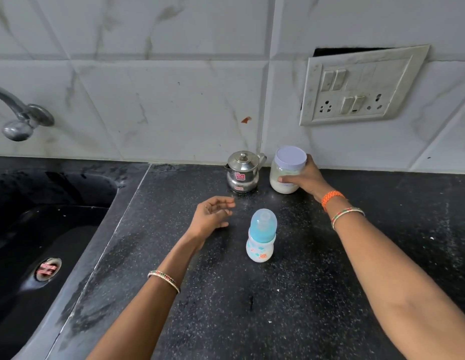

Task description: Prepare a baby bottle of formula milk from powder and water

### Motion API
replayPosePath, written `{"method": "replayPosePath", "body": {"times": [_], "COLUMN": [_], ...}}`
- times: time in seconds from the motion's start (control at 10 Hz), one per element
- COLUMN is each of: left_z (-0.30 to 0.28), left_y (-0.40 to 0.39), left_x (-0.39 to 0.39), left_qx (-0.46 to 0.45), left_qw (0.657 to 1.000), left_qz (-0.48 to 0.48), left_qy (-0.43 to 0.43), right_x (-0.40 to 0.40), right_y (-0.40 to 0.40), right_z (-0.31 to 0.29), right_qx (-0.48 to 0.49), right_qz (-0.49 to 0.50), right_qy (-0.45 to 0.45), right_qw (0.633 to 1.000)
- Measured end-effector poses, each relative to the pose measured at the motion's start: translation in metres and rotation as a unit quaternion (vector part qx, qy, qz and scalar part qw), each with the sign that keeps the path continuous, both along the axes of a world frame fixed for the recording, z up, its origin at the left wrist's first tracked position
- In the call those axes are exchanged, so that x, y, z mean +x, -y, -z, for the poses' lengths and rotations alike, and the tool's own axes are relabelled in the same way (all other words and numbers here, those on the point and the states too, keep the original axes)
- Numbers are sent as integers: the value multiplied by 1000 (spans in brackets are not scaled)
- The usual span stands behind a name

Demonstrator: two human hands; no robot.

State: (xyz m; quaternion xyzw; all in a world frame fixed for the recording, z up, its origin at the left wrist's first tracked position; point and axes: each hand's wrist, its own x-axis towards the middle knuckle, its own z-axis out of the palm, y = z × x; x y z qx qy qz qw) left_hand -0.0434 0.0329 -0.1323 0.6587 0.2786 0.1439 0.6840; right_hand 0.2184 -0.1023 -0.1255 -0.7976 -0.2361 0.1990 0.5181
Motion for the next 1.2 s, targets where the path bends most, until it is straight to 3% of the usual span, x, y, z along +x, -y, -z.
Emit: {"method": "replayPosePath", "body": {"times": [0.1,0.3,0.5,0.8,1.2], "left_z": [-4,-1,10,22,38], "left_y": [1,20,41,56,57], "left_x": [-2,-20,-43,-43,-42], "left_qx": [12,52,76,103,118], "left_qw": [1000,992,984,988,991], "left_qz": [14,113,158,88,37], "left_qy": [-12,-30,-27,-68,-61], "right_x": [-4,-97,-200,-170,-146], "right_y": [2,44,85,58,39], "right_z": [-1,14,31,19,20], "right_qx": [-23,41,51,16,6], "right_qz": [2,99,-44,-40,-30], "right_qy": [12,18,27,97,73], "right_qw": [1000,994,997,994,997]}}
